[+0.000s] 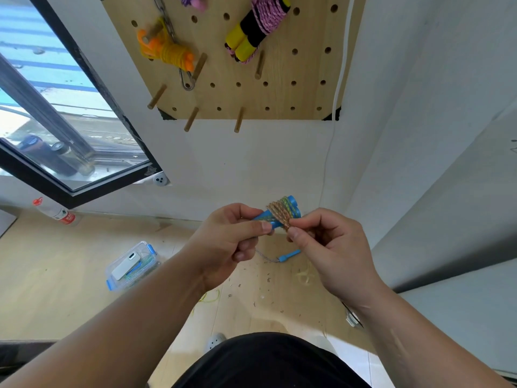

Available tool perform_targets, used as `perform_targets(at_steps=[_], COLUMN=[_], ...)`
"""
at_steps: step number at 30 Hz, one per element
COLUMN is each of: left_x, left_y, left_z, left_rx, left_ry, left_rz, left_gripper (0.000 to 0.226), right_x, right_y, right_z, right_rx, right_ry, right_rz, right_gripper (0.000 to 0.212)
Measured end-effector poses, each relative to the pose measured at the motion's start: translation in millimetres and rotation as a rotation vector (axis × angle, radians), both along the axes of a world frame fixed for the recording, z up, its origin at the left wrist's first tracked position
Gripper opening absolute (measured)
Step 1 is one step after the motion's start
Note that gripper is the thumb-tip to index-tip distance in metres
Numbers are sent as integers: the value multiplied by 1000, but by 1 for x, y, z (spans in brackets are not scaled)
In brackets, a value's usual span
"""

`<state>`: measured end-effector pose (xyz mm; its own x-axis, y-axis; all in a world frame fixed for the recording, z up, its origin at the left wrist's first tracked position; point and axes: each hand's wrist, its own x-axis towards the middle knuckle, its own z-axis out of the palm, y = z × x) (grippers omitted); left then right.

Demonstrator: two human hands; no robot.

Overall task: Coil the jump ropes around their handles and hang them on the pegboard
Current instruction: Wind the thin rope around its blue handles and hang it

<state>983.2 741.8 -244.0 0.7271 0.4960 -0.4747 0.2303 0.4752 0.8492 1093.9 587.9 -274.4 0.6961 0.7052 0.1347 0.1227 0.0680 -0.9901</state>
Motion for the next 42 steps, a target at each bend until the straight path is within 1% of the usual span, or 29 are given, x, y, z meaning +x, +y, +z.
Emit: perform_targets(at_steps=[2, 5, 7, 10, 11, 13, 15, 19, 21, 23, 24, 25, 26, 27, 29, 30, 32, 34, 36, 37, 39, 42], left_x=[2, 7, 9, 9, 9, 7, 3, -4, -8, -12, -15, -18, -20, -23, -25, -24, -20, -15, -10, -7, -4, -1], left_y=[-3, -6, -8, -8, -5, 0, 0, -5, -3, 3, 4, 5, 5, 4, -2, -4, -7, -6, -5, -4, 0, 7], left_z=[3, 4, 4, 7, 8, 11, 13, 9, 7, 6, 5, 3, 1, -1, -3, -5, -8, -13, -19, -22, -26, -28], left_rx=[91, 180, 143, 8, -48, -111, -123, -146, -148, -116, -78, -31, 20, 80, 232, 324, 509, 661, 784, 833, 846, 668], left_ry=[11, 6, 7, -6, -34, -85, -89, -83, -88, -70, -46, -14, 25, 68, 170, 237, 350, 408, 439, 450, 446, 375], left_rz=[48, 144, 163, 197, 225, 241, 171, -61, -158, -248, -297, -354, -420, -489, -597, -610, -566, -500, -429, -381, -243, -38], left_gripper=[23, 21, 17, 11, 11, 21, 29, 24, 24, 26, 27, 28, 28, 27, 24, 24, 23, 22, 22, 23, 23, 27], right_x=[0, 0, 0, 2, 3, 4, 6, 19, 30, 44, 50, 55, 59, 61, 63, 64, 64, 58, 47, 40, 29, 20], right_y=[1, 3, 3, 2, 1, -3, -4, 1, 2, 2, 3, 5, 8, 11, 20, 24, 33, 42, 49, 51, 51, 46], right_z=[1, 3, 4, 1, -1, -9, -15, -19, -17, -13, -10, -7, -5, -3, -1, 2, 7, 10, 13, 15, 17, 14], right_rx=[23, 57, 70, 52, 30, -11, -23, -45, -111, -217, -279, -342, -406, -467, -586, -639, -715, -758, -769, -759, -722, -646], right_ry=[-6, 9, 10, 12, 11, 11, 3, -35, -71, -109, -126, -155, -211, -283, -419, -471, -609, -736, -817, -823, -770, -695], right_rz=[-17, -24, -22, 8, 21, 38, 48, 116, 210, 354, 446, 543, 616, 668, 717, 726, 704, 628, 532, 479, 389, 325], right_gripper=[15, 9, 7, 10, 13, 15, 13, 14, 10, 14, 18, 16, 10, 3, 9, 12, 15, 16, 14, 13, 15, 20])
